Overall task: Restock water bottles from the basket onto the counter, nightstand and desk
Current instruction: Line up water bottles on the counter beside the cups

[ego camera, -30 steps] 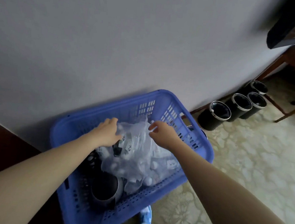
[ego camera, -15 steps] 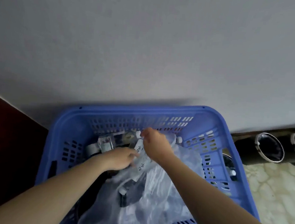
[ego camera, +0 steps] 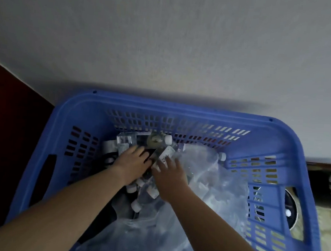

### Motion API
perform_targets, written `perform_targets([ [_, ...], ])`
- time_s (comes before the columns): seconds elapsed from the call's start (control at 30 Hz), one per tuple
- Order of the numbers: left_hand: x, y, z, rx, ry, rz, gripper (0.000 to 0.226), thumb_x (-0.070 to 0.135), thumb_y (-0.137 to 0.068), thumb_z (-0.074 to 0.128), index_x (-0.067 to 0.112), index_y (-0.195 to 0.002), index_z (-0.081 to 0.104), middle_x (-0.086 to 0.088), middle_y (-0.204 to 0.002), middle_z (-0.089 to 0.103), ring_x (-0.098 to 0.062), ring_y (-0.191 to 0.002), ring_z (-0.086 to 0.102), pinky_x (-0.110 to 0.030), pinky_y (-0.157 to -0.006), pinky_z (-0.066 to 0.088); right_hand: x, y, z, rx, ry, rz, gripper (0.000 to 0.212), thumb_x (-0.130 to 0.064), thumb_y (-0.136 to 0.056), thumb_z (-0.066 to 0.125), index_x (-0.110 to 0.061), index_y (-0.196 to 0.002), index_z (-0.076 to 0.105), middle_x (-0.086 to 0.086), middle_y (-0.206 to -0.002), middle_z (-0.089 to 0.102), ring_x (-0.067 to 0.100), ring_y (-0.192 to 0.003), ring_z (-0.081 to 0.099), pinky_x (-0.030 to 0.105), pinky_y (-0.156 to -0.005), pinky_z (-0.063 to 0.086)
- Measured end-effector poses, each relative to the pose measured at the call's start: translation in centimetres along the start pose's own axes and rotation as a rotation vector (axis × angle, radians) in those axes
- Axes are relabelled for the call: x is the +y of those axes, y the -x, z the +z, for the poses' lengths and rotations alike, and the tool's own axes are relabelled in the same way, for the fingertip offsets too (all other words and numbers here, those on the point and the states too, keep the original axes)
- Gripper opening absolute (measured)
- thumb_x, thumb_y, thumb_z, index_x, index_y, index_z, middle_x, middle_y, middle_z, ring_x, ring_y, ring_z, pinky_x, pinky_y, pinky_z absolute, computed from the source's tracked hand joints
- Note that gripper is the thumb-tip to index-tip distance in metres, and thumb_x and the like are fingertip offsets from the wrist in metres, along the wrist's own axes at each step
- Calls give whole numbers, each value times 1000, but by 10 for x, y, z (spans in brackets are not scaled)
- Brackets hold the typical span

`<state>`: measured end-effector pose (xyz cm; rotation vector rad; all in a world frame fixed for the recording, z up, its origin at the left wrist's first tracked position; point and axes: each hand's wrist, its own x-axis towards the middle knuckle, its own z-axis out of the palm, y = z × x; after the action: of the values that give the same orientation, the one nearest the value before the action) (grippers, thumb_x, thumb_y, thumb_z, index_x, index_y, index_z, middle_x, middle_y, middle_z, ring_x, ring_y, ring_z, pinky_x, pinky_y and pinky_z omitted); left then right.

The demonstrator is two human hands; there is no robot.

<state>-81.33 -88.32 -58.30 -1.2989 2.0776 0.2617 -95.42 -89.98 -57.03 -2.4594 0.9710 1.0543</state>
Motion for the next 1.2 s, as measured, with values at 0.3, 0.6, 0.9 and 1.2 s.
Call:
perform_targets([
  [0.3, 4, -15, 1, -158, -424, 78, 42, 19, -104, 37, 11, -145, 41, -9, -150, 37, -28, -138, 29, -41, -119, 6, 4, -1, 12, 257, 146, -71, 39, -25, -103, 37, -17, -140, 45, 12, -143, 43, 32, -133, 34, 46, -112, 18],
  [0.6, -29, 14, -18, -9, -146, 36, 41, 9, -100, 40, 9, -141, 40, -15, -146, 35, -37, -129, 42, -51, -117, 16, 16, 18, 10, 242, 38, -61, 55, -19, -95, 50, -5, -145, 31, 20, -143, 43, 40, -136, 34, 54, -118, 1],
  [0.9, -101, 89, -54, 423, 806, -260, 58, 39, -79, 75, 28, -126, 45, 8, -120, 39, -20, -102, 58, -44, -78, 52, 21, 39, -43, 530, -405, -18, 61, -34, -77, 67, -23, -130, 37, -3, -128, 50, 21, -125, 44, 37, -111, 23],
  [1.2, -138, 162, -151, 969, 1873, -402, 38, 26, -76, 81, 28, -110, 65, -1, -110, 69, -16, -97, 69, -34, -85, 56, 19, 103, -159, 745, -927, -277, 60, -36, -67, 83, -40, -103, 35, -22, -96, 58, -5, -82, 58, 20, -66, 46],
])
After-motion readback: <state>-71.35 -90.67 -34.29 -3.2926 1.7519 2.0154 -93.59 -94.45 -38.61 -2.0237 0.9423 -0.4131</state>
